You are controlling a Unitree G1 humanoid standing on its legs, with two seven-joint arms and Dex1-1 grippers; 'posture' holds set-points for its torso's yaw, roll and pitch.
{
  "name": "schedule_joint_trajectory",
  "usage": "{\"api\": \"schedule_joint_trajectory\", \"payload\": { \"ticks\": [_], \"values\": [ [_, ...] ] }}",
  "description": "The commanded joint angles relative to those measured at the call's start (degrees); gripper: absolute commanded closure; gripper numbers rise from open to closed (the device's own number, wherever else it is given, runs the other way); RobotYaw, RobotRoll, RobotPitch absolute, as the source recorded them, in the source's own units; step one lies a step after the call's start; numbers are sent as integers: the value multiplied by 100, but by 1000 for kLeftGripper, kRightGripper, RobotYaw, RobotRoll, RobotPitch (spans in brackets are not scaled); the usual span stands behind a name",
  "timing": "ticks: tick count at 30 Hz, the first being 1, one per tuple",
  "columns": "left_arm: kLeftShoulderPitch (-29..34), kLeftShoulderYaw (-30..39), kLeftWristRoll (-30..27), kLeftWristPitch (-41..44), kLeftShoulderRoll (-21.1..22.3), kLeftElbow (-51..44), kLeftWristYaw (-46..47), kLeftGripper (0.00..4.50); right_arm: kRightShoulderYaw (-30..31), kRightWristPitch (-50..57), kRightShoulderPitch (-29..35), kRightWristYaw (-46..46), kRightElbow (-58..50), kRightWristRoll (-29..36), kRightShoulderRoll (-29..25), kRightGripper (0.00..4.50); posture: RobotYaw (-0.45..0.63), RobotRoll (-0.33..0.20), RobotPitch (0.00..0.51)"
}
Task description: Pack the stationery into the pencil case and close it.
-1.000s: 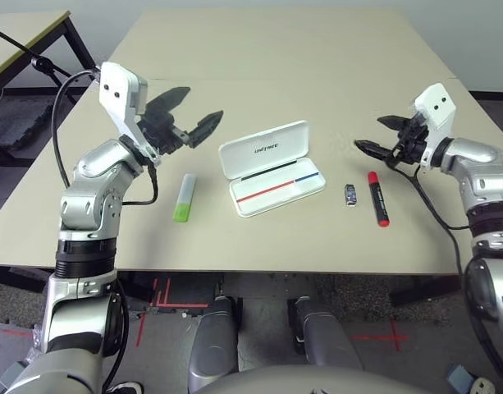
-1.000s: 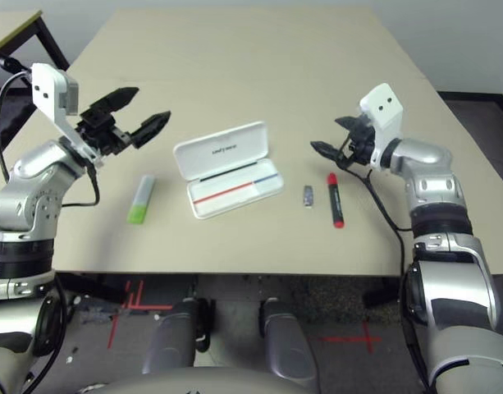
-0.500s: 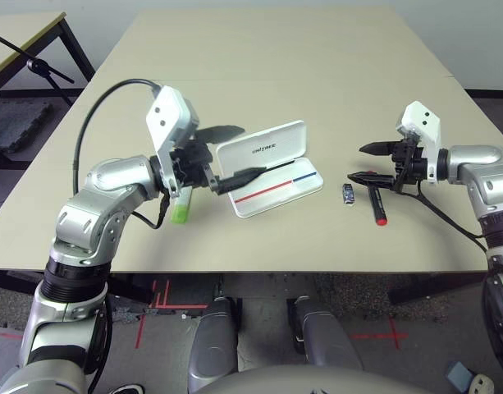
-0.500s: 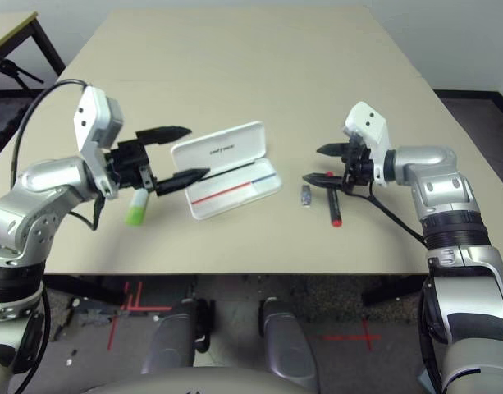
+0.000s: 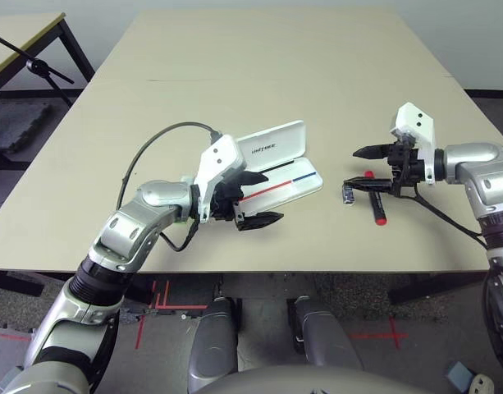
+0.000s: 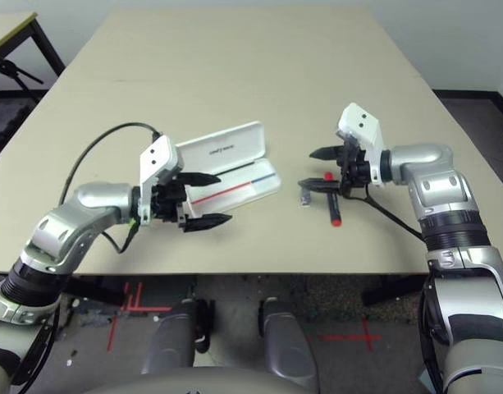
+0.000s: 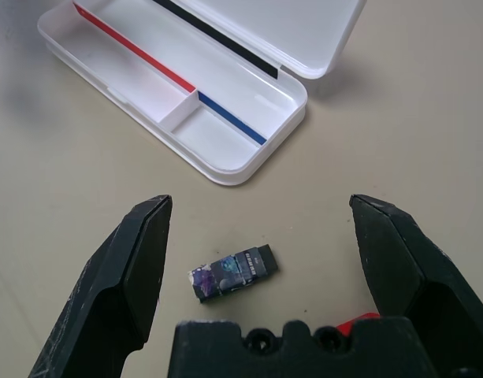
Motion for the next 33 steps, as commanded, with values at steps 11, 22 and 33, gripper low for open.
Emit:
{"api": "schedule_joint_trajectory", "payload": {
  "ticks": [11,22,33],
  "values": [
    [-28,-455,655,279,-16,491,-27,22,80,-133,14,-107,-46,-49,69,0,-16,0,109],
    [-33,-496,696,448,-70,622,-119,22,52,-198,82,-160,-67,-28,63,0,-30,0,105],
    [-89,-503,740,497,-26,736,-272,3360,56,270,240,226,-548,216,-168,0,-42,0,107]
  ]
}}
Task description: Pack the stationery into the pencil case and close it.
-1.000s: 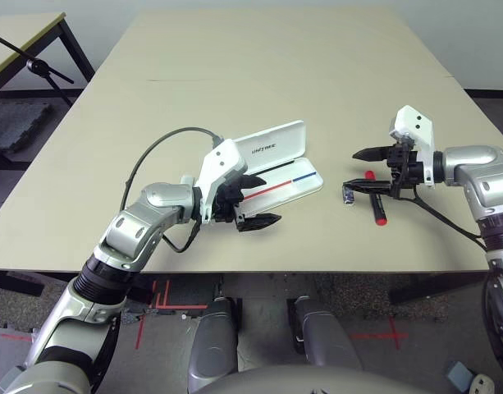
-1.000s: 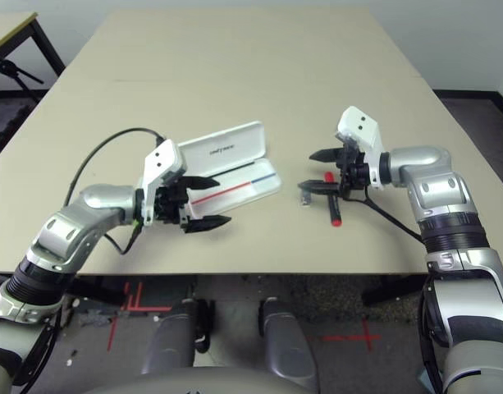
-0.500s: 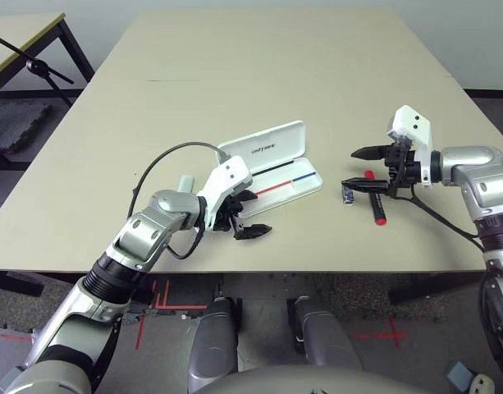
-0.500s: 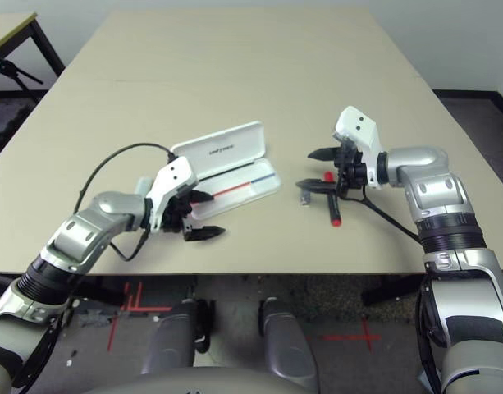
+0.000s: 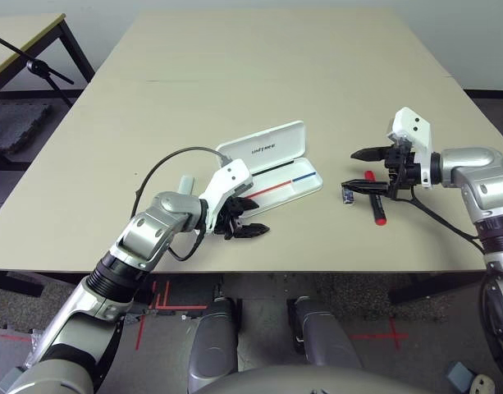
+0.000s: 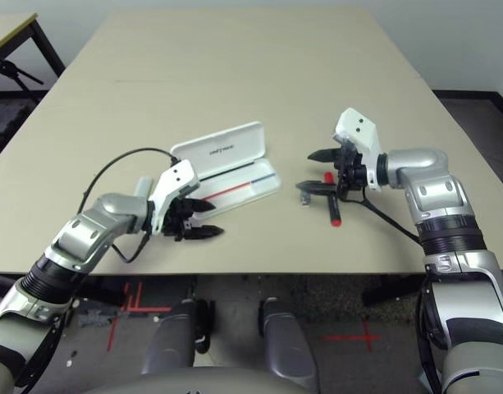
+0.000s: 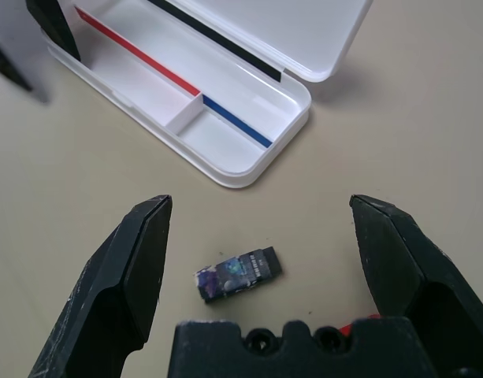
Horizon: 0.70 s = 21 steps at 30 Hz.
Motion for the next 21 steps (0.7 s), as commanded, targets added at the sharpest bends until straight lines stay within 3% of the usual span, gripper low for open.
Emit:
{"api": "schedule_joint_trajectory", "payload": {
  "ticks": [1,3,8,21],
  "values": [
    [-17,-63,121,-29,57,119,-88,3770,62,235,158,242,-356,164,-135,0,-42,0,109],
    [-26,-43,150,-80,38,144,-82,4482,72,358,216,339,-541,214,-199,0,-42,0,109],
    [-77,-25,269,-368,98,124,-188,4482,110,645,291,510,-909,302,-362,0,-39,0,111],
    [83,-158,614,-2077,714,193,-1349,4482,334,681,405,637,-1043,216,-519,0,-24,0,113]
  ]
}}
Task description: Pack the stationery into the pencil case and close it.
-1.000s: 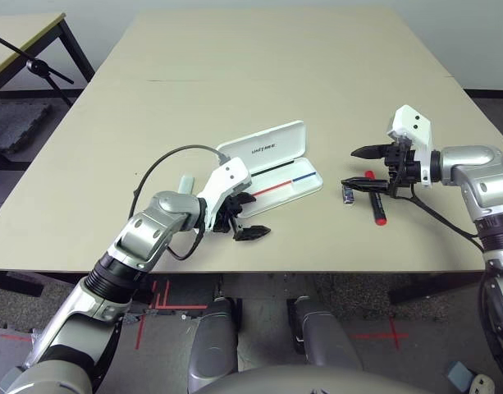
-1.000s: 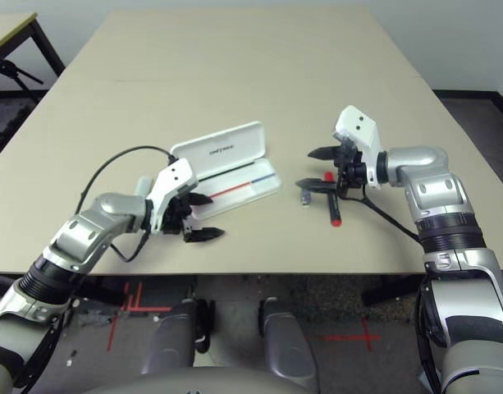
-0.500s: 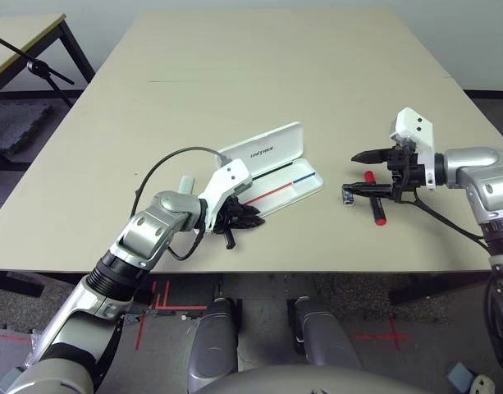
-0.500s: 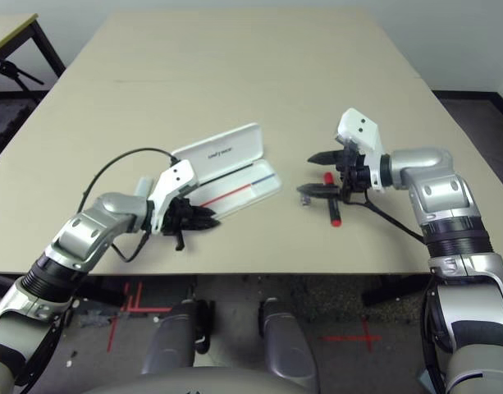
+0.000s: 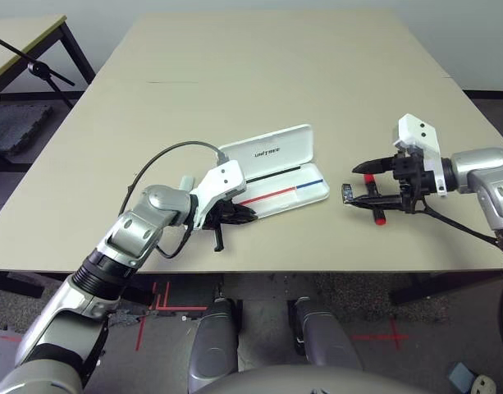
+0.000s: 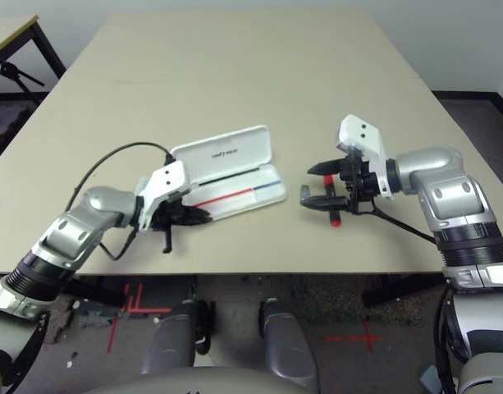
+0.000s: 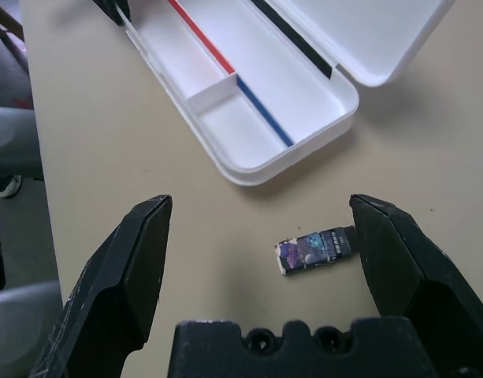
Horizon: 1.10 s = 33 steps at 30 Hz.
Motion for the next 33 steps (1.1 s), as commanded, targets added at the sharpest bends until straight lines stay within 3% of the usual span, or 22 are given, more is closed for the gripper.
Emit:
{"api": "schedule_joint_trajectory", "payload": {
  "ticks": [1,15,27,33],
  "values": [
    [67,-135,204,-475,89,125,-281,4482,153,-2,62,48,-87,-26,-60,0,-24,0,113],
    [82,-144,666,-1136,-33,739,-334,4432,337,-82,133,-56,-67,-88,50,0,-26,0,122],
    [181,324,274,-886,97,45,-445,29,250,-184,62,-67,100,-79,38,0,-27,0,125],
    [355,779,-234,-387,284,-731,-459,29,-98,101,72,-92,-28,292,-14,0,-31,0,131]
  ]
}}
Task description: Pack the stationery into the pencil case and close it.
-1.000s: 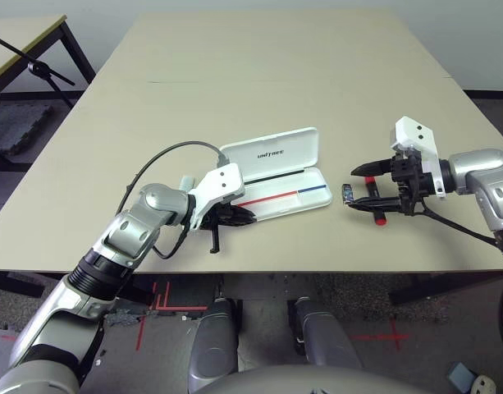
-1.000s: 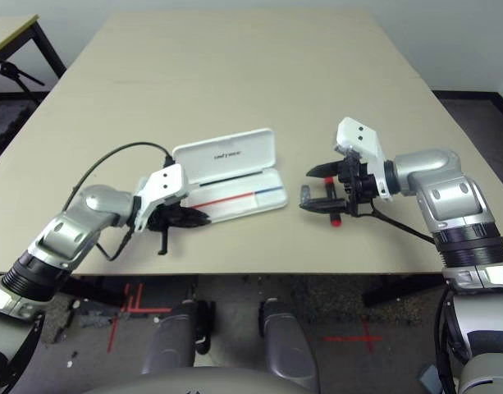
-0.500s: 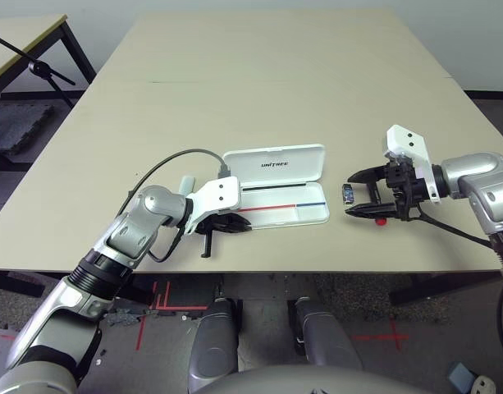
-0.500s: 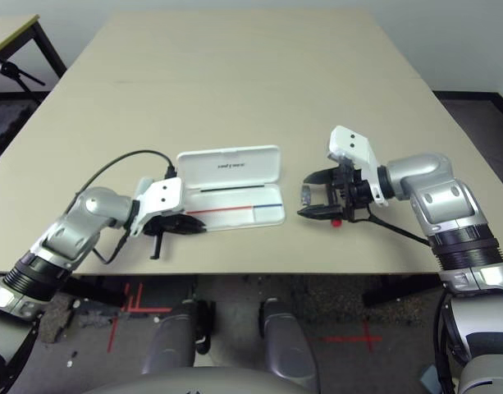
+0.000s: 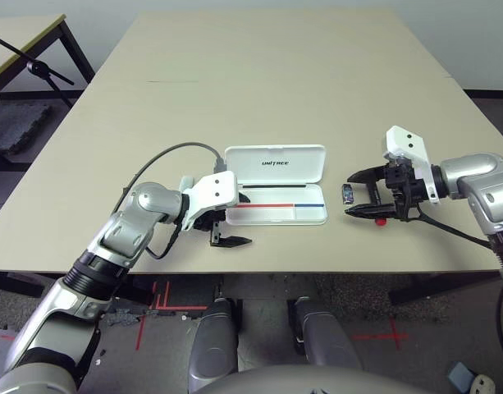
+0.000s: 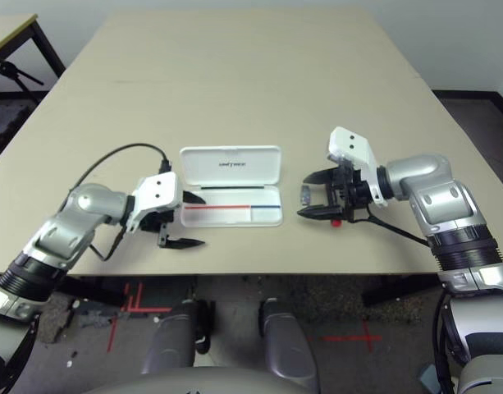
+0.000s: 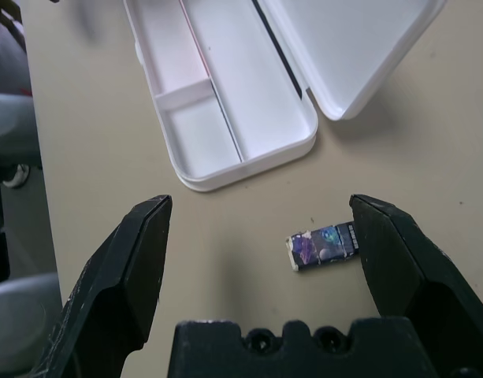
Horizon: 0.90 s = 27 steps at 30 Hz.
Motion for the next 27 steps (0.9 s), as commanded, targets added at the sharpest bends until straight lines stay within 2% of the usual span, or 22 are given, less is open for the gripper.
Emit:
{"api": "schedule_joint_trajectory", "payload": {
  "ticks": [1,4,7,11,16,21,24,27],
  "values": [
    [134,229,-292,289,152,-420,-43,29,-284,200,52,-39,-158,282,-61,0,-31,0,132],
    [149,408,-439,439,190,-610,39,29,-488,400,161,-155,-358,510,-29,0,-34,0,136],
    [148,637,-618,566,182,-734,110,29,-790,631,259,-651,-520,674,115,0,-34,0,136],
    [122,860,-830,772,198,-792,185,29,-1274,797,248,-2057,-301,512,551,0,-61,0,153],
    [174,829,-776,709,221,-714,210,29,-2013,1156,54,-4237,-259,432,1431,0,-83,0,169],
    [150,767,-757,714,181,-671,237,29,-2386,2331,-108,-5582,-636,532,1810,0,-98,0,175],
    [132,717,-727,692,165,-627,240,29,-2448,3159,-148,-5912,-1083,677,1875,0,-108,0,177],
    [95,679,-724,695,144,-608,243,29,-2268,3955,-182,-5991,-1464,723,1678,0,-110,0,178]
  ]
}}
